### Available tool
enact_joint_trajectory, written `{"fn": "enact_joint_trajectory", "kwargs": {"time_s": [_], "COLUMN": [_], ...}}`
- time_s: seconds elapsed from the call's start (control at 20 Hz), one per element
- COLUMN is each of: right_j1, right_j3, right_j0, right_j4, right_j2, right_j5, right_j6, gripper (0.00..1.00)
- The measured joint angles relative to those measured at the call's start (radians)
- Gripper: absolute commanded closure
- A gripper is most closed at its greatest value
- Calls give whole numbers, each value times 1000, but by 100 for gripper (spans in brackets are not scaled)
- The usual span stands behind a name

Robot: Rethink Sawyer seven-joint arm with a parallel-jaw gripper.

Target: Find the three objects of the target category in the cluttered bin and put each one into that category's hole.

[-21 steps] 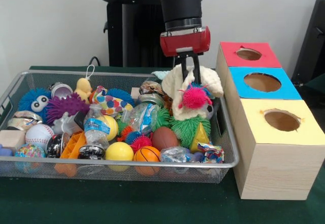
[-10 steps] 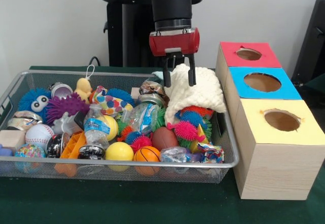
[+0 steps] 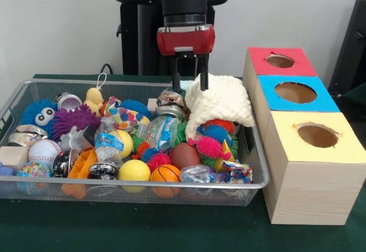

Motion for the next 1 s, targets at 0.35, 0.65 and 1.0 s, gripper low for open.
{"fn": "enact_joint_trajectory", "kwargs": {"time_s": [0.35, 0.65, 1.0], "right_j1": [-84, -83, 29], "right_j3": [0, -1, -2], "right_j0": [-113, -219, -296], "right_j4": [-10, -92, -219], "right_j2": [8, 9, 11], "right_j5": [129, 155, 155], "right_j6": [0, 0, 0], "gripper": [0, 0, 0]}}
